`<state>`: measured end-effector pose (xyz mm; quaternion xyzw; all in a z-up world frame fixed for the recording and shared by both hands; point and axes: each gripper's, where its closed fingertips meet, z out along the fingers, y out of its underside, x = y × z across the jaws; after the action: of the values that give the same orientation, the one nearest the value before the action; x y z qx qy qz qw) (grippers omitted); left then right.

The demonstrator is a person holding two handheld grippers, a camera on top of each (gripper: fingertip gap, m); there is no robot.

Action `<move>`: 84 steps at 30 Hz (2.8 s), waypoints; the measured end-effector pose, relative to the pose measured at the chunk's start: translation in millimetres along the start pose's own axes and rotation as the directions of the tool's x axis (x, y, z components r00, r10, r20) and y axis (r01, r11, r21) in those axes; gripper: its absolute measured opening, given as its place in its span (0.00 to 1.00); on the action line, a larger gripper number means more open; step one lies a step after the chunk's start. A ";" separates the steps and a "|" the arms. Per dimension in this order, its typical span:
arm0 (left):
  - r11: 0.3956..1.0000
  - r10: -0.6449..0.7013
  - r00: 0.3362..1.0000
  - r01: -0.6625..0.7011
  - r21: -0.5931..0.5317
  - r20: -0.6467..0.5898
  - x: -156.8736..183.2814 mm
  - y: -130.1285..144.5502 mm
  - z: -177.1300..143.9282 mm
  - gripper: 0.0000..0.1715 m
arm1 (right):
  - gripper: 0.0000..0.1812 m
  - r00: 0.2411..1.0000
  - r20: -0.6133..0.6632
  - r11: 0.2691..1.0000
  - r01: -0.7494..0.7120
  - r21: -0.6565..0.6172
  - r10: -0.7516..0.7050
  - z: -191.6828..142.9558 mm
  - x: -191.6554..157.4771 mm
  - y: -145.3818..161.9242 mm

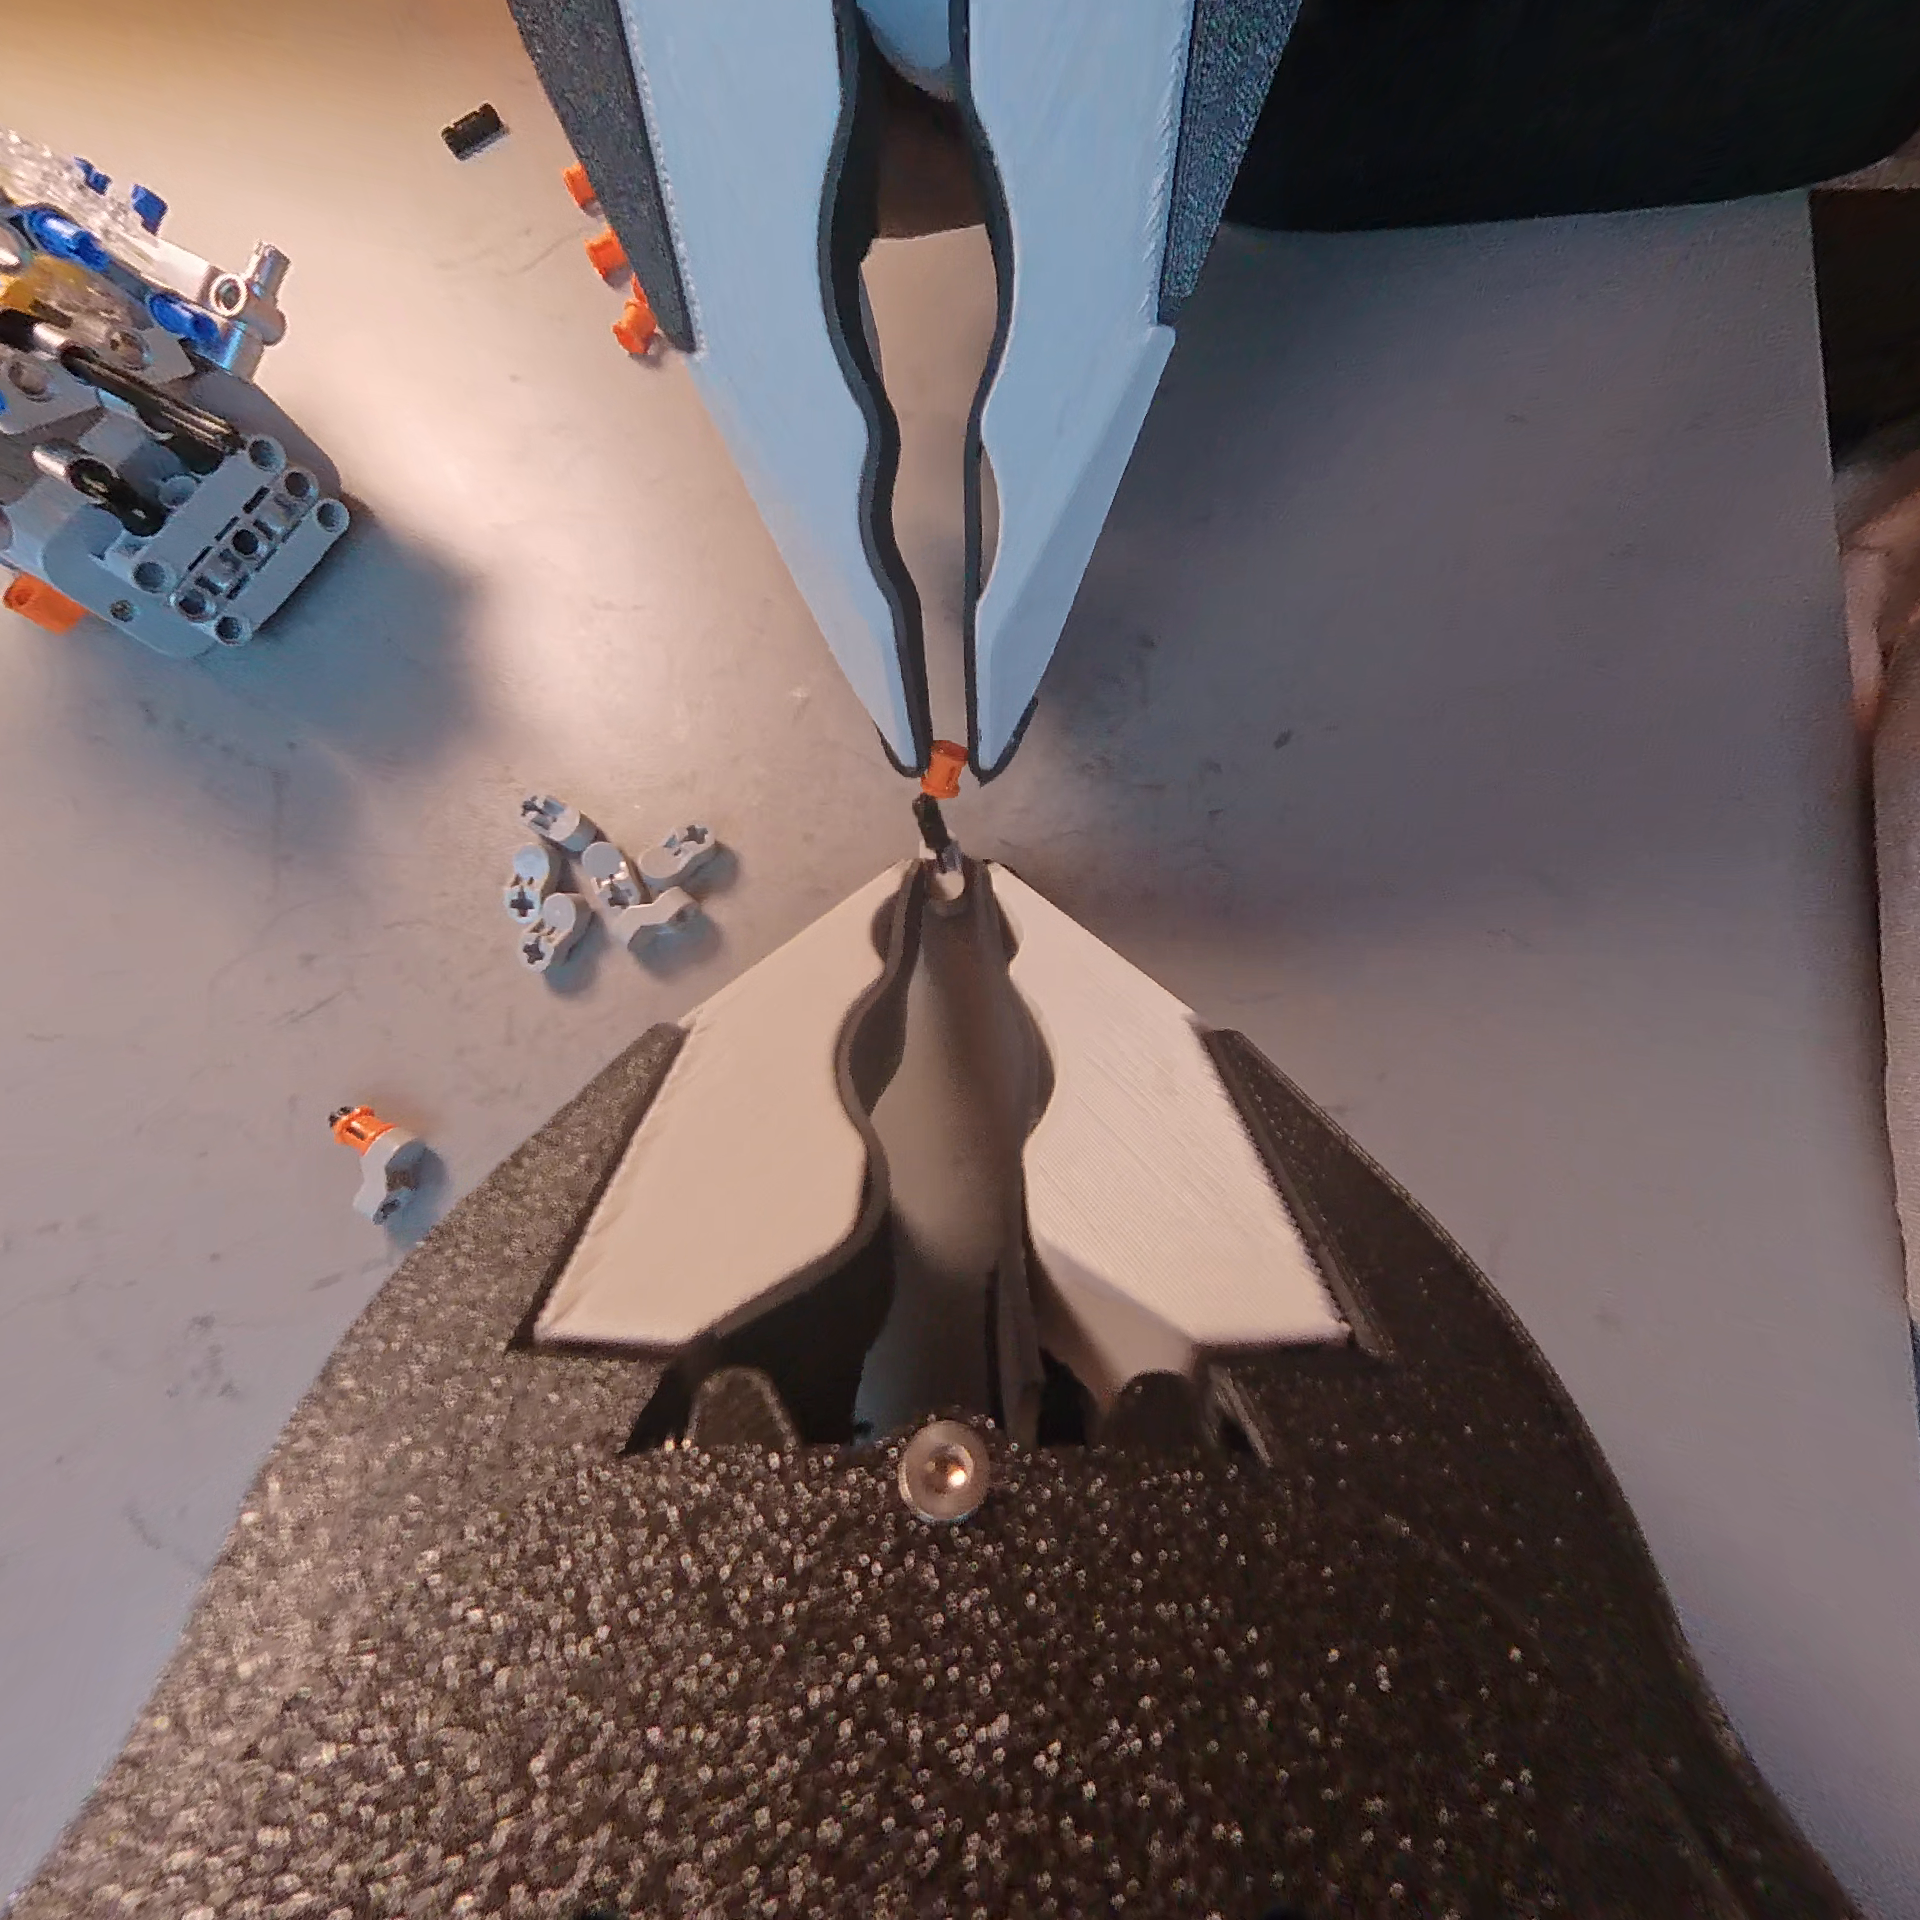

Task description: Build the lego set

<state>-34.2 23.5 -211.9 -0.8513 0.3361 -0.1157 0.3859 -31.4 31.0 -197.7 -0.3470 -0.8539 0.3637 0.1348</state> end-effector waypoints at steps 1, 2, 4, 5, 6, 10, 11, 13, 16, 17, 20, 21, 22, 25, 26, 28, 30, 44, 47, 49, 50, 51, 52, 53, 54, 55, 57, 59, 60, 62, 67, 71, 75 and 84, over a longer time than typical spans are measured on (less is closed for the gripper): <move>1.000 0.001 1.000 -0.001 0.000 0.000 -0.1 -0.1 0.3 0.04 | 0.03 1.000 0.003 1.000 -0.001 0.000 0.001 0.0 -0.5 -0.2; 1.000 0.000 1.000 0.000 0.000 0.001 -0.3 -0.3 0.5 0.04 | 0.03 1.000 0.003 1.000 -0.002 -0.001 0.002 -0.1 -0.4 -0.3; 1.000 0.002 1.000 -0.002 0.000 -0.001 -0.3 -0.5 0.9 0.04 | 0.03 1.000 0.006 1.000 -0.005 0.004 0.005 -0.6 -0.7 -1.0; 1.000 0.006 1.000 -0.006 0.000 -0.002 -0.2 -0.6 0.9 0.04 | 0.03 1.000 0.009 1.000 -0.007 0.007 0.007 -0.9 -1.4 -1.5; 1.000 0.012 1.000 -0.012 0.001 -0.001 -0.1 -0.7 1.1 0.04 | 0.03 1.000 0.013 1.000 -0.009 0.008 0.009 -1.0 -1.9 -1.7; 0.999 0.051 0.999 -0.051 0.004 0.014 -0.2 -1.6 1.6 0.03 | 0.03 1.000 0.022 1.000 -0.019 0.004 0.019 -0.6 -3.4 -0.8; 0.998 0.064 0.998 -0.064 0.005 0.017 0.1 -1.8 1.8 0.03 | 0.03 0.999 0.026 1.000 -0.027 0.006 0.027 -0.8 -3.8 -0.8; 0.996 0.084 0.996 -0.084 0.007 0.022 0.6 -2.2 2.0 0.03 | 0.03 0.998 0.039 0.999 -0.040 0.004 0.039 -1.2 -5.0 -0.1; 0.995 0.103 0.994 -0.104 0.009 0.027 0.8 -2.5 2.3 0.03 | 0.03 0.998 0.045 0.999 -0.054 0.004 0.054 -1.3 -5.4 0.2; 0.994 0.113 0.993 -0.113 0.009 0.027 1.0 -2.6 2.4 0.03 | 0.03 0.997 0.046 0.998 -0.058 0.005 0.058 -1.1 -5.3 0.1; 0.993 0.121 0.992 -0.121 0.010 0.022 1.1 -2.4 2.4 0.03 | 0.03 0.996 0.054 0.997 -0.076 0.010 0.076 -1.0 -5.2 -0.2; 0.992 0.123 0.992 -0.123 0.011 0.020 1.2 -2.4 2.4 0.03 | 0.03 0.995 0.058 0.996 -0.084 0.011 0.083 -0.9 -5.1 -0.2; 0.992 0.126 0.992 -0.126 0.011 0.018 1.2 -2.3 2.3 0.03 | 0.03 0.994 0.063 0.996 -0.093 0.013 0.092 -1.0 -5.1 -0.1; 0.991 0.130 0.991 -0.130 0.012 0.014 1.2 -2.4 2.4 0.03 | 0.03 0.986 0.084 0.989 -0.147 0.014 0.146 -0.8 -4.9 -0.3; 0.991 0.131 0.991 -0.131 0.012 0.016 1.3 -2.4 2.5 0.03 | 0.03 0.980 0.094 0.984 -0.178 0.013 0.176 -0.8 -4.7 -0.5; 0.991 0.137 0.990 -0.137 0.011 0.024 1.1 -2.4 2.5 0.03 | 0.03 0.963 0.116 0.969 -0.246 0.017 0.243 -0.4 -4.7 -1.3; 0.990 0.137 0.990 -0.138 0.010 0.031 1.4 -2.9 2.7 0.03 | 0.03 0.947 0.132 0.955 -0.296 0.013 0.292 2.3 -5.4 0.0; 0.993 0.120 0.992 -0.120 0.007 0.027 1.5 -2.5 2.5 0.03 | 0.03 0.955 0.067 0.957 -0.289 -0.012 0.289 4.4 -4.3 -0.5; 0.993 0.121 0.992 -0.121 0.008 0.029 1.6 -2.5 2.4 0.03 | 0.03 0.947 0.078 0.950 -0.312 -0.016 0.313 7.2 -4.4 1.4; 0.993 0.119 0.993 -0.119 0.007 0.027 2.0 -2.4 2.5 0.03 | 0.03 0.942 0.089 0.946 -0.325 -0.019 0.325 10.0 -4.8 2.2; 0.993 0.114 0.993 -0.114 0.008 0.024 2.4 -2.5 2.6 0.03 | 0.03 0.946 0.093 0.950 -0.310 -0.019 0.311 9.6 -5.4 2.7; 0.994 0.107 0.994 -0.107 0.007 0.018 3.1 -2.7 2.7 0.03 | 0.03 0.946 0.098 0.951 -0.309 -0.015 0.309 9.5 -5.8 2.8; 0.995 0.101 0.995 -0.102 0.007 0.015 3.5 -2.7 2.8 0.03 | 0.03 0.944 0.100 0.949 -0.315 -0.005 0.314 9.5 -5.4 2.5; 0.995 0.097 0.995 -0.098 0.007 0.012 3.5 -2.6 2.7 0.03 | 0.03 0.945 0.100 0.949 -0.314 0.004 0.312 9.4 -4.9 2.1; 0.995 0.096 0.995 -0.096 0.008 0.009 3.9 -2.6 2.7 0.03 | 0.05 0.951 0.088 0.954 -0.299 0.004 0.298 9.0 -4.0 2.7; 0.995 0.096 0.995 -0.096 0.008 0.006 4.4 -2.6 2.7 0.03 | 0.09 0.959 0.069 0.961 -0.277 0.002 0.276 8.0 -2.2 3.2; 0.996 0.093 0.996 -0.093 0.009 0.001 4.6 -2.5 2.6 0.03 | 0.11 0.972 0.069 0.974 -0.227 0.024 0.225 3.6 -3.4 -2.1; 0.996 0.088 0.996 -0.088 0.010 -0.004 4.6 -2.3 2.6 0.03 | 0.11 0.981 0.060 0.982 -0.188 0.033 0.186 0.9 -4.0 -4.3; 0.996 0.087 0.996 -0.087 0.010 -0.006 4.8 -2.3 2.6 0.03 | 0.11 0.985 0.053 0.986 -0.166 0.023 0.164 1.3 -4.5 -2.6; 0.996 0.087 0.996 -0.087 0.011 -0.007 4.9 -2.2 2.6 0.03 | 0.10 0.991 0.033 0.991 -0.131 0.000 0.131 4.0 -4.5 2.0; 0.996 0.086 0.996 -0.086 0.012 -0.008 4.9 -1.9 2.5 0.03 | 0.04 0.998 0.007 0.998 -0.067 0.002 0.067 7.2 -5.0 0.0; 0.996 0.085 0.996 -0.085 0.012 -0.008 4.8 -1.7 2.5 0.03 | 0.04 0.999 -0.014 0.999 -0.040 -0.027 0.040 7.7 -5.4 1.7; 0.997 0.082 0.997 -0.082 0.012 -0.009 4.9 -1.5 2.5 0.03 | 0.03 0.999 -0.036 0.997 -0.019 -0.081 0.016 10.8 -6.0 4.8; 0.998 0.066 0.998 -0.065 0.010 -0.018 5.0 -0.9 2.7 0.03 | 0.04 0.999 -0.040 0.998 -0.003 -0.064 0.000 9.1 -5.8 4.0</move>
<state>-28.8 22.2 -213.4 -0.8369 0.3668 -0.1124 0.3905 -29.5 24.2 -206.8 -0.3590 -0.8619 0.3293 0.1406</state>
